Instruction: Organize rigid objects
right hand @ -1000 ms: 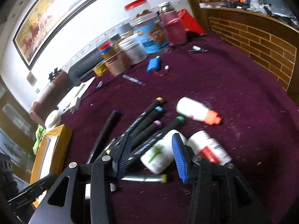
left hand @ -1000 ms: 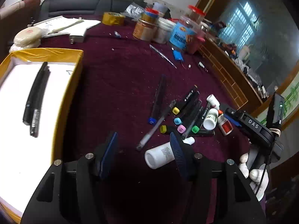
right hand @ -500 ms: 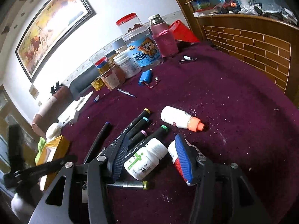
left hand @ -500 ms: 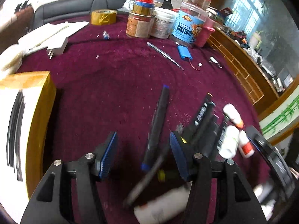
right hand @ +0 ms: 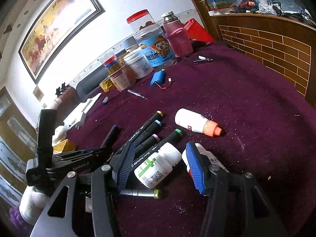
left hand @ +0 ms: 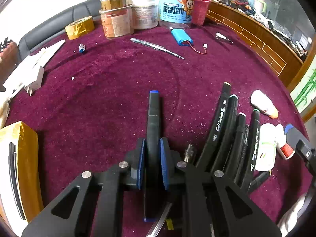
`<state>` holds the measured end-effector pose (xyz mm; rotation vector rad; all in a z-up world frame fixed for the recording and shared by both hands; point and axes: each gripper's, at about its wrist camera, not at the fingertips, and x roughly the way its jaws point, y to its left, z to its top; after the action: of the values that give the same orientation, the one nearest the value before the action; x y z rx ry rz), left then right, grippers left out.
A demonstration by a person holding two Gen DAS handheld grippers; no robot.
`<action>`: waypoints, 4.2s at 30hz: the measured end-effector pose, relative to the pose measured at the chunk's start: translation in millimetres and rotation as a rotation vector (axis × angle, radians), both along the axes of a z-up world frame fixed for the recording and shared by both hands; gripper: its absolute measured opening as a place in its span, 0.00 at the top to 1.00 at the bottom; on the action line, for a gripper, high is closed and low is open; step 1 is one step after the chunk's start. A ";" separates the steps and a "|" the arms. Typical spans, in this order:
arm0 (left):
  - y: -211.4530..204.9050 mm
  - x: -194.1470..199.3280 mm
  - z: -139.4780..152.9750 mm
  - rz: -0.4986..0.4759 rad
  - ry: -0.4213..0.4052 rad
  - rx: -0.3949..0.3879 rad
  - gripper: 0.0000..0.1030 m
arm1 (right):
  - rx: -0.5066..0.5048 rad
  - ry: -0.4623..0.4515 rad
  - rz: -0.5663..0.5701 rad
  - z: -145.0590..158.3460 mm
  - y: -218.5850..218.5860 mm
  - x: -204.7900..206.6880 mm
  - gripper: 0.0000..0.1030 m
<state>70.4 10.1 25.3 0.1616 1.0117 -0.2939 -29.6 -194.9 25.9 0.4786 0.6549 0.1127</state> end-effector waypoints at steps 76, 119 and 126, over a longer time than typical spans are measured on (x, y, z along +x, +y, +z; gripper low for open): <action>334.3 -55.5 16.7 0.524 0.018 -0.492 0.61 | -0.190 0.372 0.535 11.6 355.4 109.9 0.75; 61.9 -96.1 22.3 0.168 0.000 -0.241 0.43 | -0.066 -0.120 -0.148 30.1 -38.4 8.1 0.22; 49.3 -63.3 11.6 0.148 -0.007 -0.116 0.43 | -0.002 -0.074 -0.084 16.5 -42.4 15.8 0.22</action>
<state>7.0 59.4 36.9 -0.0175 0.9914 -0.2167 -13.8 -237.3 42.4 0.4972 0.5613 0.0502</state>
